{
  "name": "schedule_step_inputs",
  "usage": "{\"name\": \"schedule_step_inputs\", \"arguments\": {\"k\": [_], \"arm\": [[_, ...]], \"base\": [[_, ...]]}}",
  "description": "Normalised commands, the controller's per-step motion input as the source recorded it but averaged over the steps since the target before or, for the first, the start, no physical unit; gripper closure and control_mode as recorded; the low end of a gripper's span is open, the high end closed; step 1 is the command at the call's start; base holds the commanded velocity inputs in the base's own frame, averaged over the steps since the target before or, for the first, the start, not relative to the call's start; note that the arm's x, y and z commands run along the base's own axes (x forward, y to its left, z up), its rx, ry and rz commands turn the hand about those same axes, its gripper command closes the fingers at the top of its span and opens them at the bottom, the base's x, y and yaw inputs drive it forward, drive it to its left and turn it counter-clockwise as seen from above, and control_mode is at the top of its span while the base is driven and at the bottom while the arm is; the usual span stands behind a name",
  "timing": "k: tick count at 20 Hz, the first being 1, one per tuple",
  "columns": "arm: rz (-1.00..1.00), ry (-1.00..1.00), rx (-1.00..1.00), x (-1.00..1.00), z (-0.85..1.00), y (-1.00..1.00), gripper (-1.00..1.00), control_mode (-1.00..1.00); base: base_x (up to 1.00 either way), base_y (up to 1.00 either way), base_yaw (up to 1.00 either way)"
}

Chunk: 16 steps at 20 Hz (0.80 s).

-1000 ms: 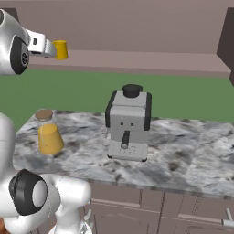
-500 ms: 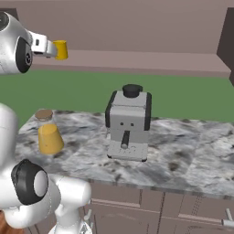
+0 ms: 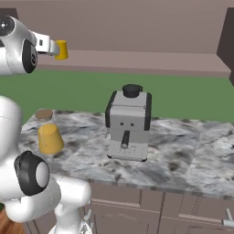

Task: There is a tray on the dining counter. Grab the cup, mug, and pitcher and place them on the tray. The pitcher may be placed next to the tray if it cannot fit the tray.

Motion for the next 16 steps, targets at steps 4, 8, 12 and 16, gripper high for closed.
{"name": "schedule_step_inputs", "arguments": {"k": [4,8,12,16], "arm": [[0.00,-0.06,0.00,0.24,-0.07,0.10,-1.00,-1.00],[0.00,-0.03,0.00,0.26,-0.07,0.15,-1.00,-1.00],[0.00,-0.01,0.00,0.25,0.00,0.09,-1.00,-1.00],[0.00,0.00,0.00,0.25,0.00,0.00,-1.00,-1.00]], "base": [[0.00,0.00,0.00],[0.00,0.00,0.00],[0.00,0.00,0.00],[0.00,0.00,0.00]]}}
